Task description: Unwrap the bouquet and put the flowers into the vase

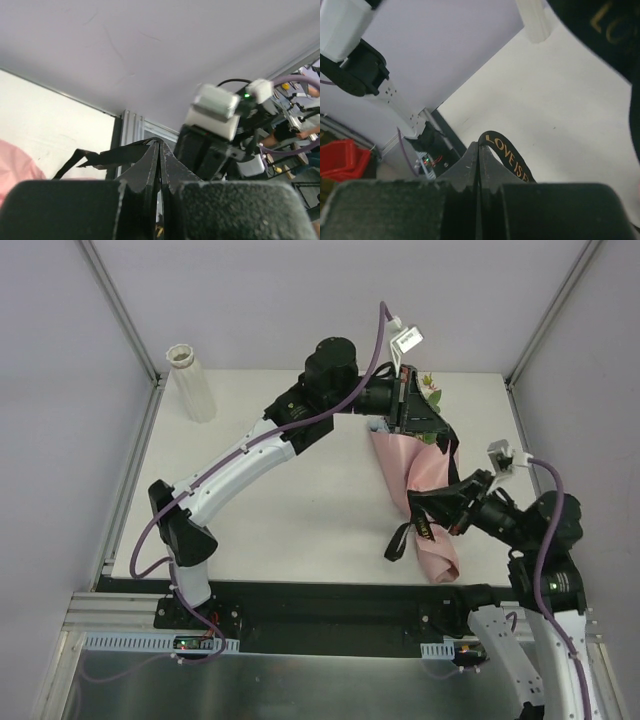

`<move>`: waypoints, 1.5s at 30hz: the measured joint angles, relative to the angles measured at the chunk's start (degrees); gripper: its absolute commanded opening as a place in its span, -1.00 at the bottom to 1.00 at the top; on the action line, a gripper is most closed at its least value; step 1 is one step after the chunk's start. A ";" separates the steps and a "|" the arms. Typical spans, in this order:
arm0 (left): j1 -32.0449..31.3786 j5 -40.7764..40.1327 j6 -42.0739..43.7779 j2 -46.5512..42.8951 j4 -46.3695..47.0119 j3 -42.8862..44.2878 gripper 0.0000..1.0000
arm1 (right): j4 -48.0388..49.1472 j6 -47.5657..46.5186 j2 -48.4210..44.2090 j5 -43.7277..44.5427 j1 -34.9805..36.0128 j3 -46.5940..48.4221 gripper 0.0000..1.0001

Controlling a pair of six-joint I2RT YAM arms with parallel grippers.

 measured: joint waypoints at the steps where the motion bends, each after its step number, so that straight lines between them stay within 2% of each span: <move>1: 0.48 -0.15 0.31 -0.79 -0.46 -0.98 -1.00 | 0.74 0.17 1.01 0.48 1.64 -1.68 -0.98; 4: 1.86 -1.46 1.44 -3.04 -2.05 -2.54 -1.00 | 0.68 -1.05 7.52 6.58 12.04 -2.86 -0.92; 5: 2.23 -1.95 1.77 -4.07 -2.60 -3.02 -1.00 | 0.39 -2.03 9.84 9.77 16.15 -2.49 -0.74; 6: 2.58 -2.56 1.99 -4.90 -2.89 -3.41 -1.00 | -0.37 -3.13 13.20 13.99 21.73 -1.70 -0.44; 7: 2.93 -3.02 2.34 -5.92 -3.19 -3.87 -1.00 | -1.18 -4.09 16.61 18.45 27.50 -0.52 0.01; 9: 3.69 -3.96 2.67 -7.91 -3.78 -4.57 -1.00 | -3.02 -5.95 23.43 25.94 35.34 2.14 0.48; 10: 3.82 -4.33 2.80 -8.90 -4.04 -4.98 -1.00 | -4.07 -6.62 26.40 28.98 37.59 3.56 0.65; 13: 4.72 -5.33 2.99 -11.67 -4.96 -6.84 -1.00 | -5.84 -7.45 30.10 37.18 39.12 4.63 0.69; 17: 5.20 -6.93 3.43 -13.38 -5.29 -9.16 -1.00 | -9.35 -7.63 23.23 47.32 39.08 1.57 0.57; 22: 5.18 -7.52 4.00 -12.07 -6.29 -9.86 -1.00 | -16.09 -7.39 10.95 58.95 39.10 -1.79 0.80; 25: 5.18 -7.45 4.02 -10.73 -6.34 -9.84 -1.00 | -20.98 -7.98 7.78 63.73 39.10 -2.62 0.88; 28: 5.18 -7.54 4.15 -10.08 -6.60 -9.84 -1.00 | -23.39 -9.46 7.13 64.94 39.10 -2.62 0.96; 33: 5.18 -7.91 4.55 -10.10 -7.15 -9.94 -1.00 | -25.90 -12.85 6.27 67.14 39.10 -0.55 0.97; 41: 5.73 -9.01 5.77 -12.04 -8.39 -12.74 -1.00 | -25.46 -22.03 13.07 65.83 39.12 13.86 0.93; 45: 6.10 -9.07 5.90 -13.64 -8.92 -14.19 -1.00 | -24.02 -25.33 16.48 66.12 39.12 14.32 0.93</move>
